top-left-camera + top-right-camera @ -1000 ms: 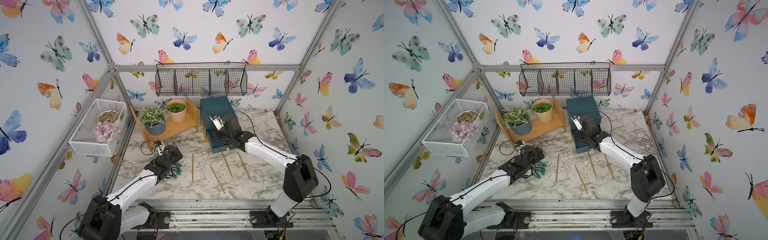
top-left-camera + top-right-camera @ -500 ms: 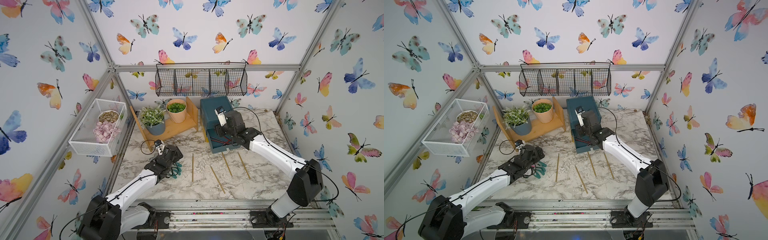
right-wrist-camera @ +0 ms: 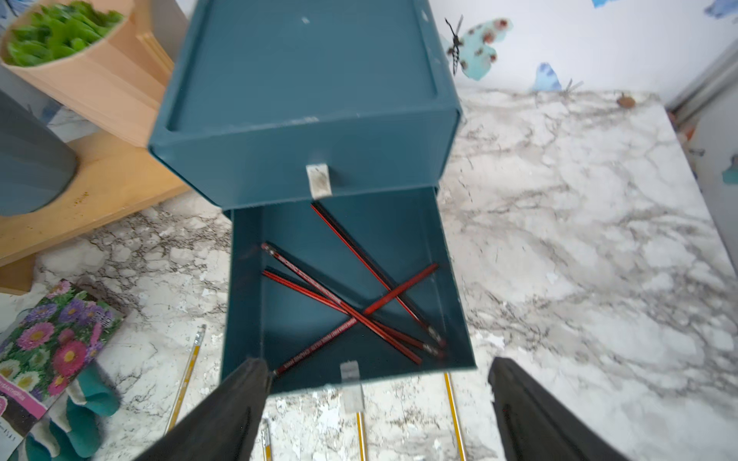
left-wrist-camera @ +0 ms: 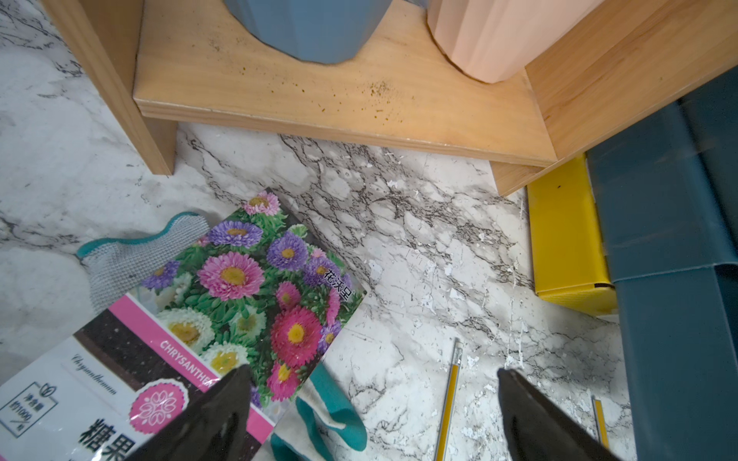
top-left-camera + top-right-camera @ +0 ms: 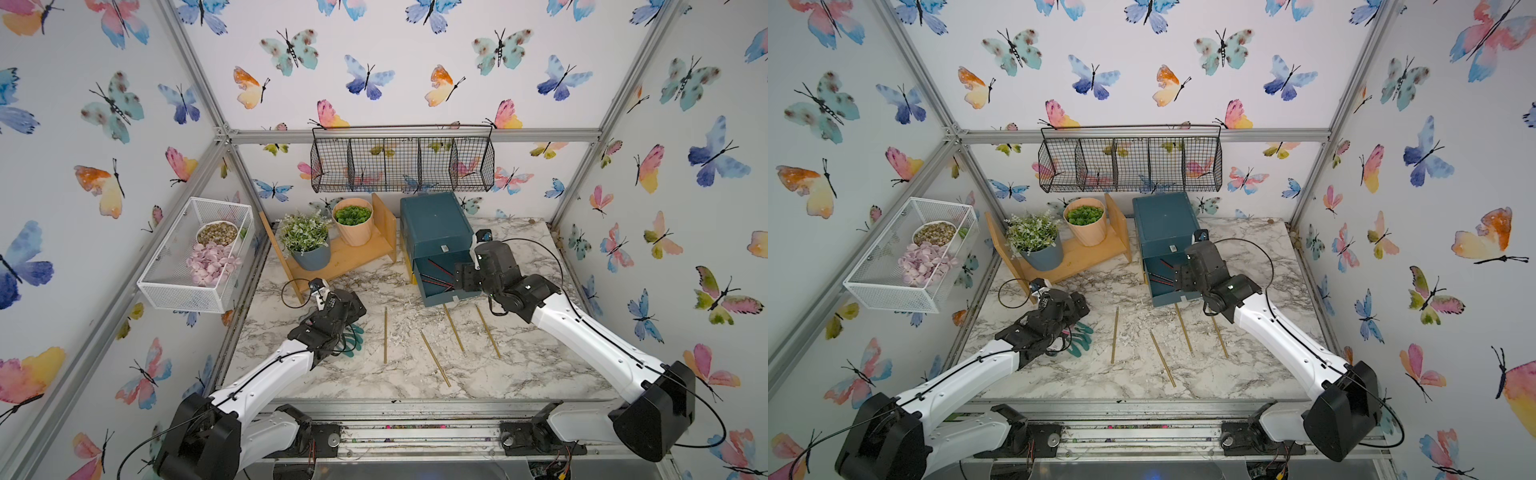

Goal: Please place the pencils in the drawer according to their color
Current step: Place the pencil in the drawer, then close the drawer in the storage box.

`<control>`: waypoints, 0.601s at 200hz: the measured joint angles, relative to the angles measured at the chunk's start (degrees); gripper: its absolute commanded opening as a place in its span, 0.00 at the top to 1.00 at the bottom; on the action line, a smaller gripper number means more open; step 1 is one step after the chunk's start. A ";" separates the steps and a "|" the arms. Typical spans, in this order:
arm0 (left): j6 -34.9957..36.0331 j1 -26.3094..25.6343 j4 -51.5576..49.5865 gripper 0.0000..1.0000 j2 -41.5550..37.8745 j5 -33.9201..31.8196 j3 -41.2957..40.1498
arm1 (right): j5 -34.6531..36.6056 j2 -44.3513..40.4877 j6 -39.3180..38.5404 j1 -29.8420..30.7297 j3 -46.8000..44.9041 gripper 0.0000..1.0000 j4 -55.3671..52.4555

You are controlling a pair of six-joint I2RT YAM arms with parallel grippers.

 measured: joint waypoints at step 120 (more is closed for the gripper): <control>0.72 0.00 1.55 0.02 -1.95 1.33 -0.52 | -16.96 -3.58 11.76 -10.03 -16.70 0.33 1.68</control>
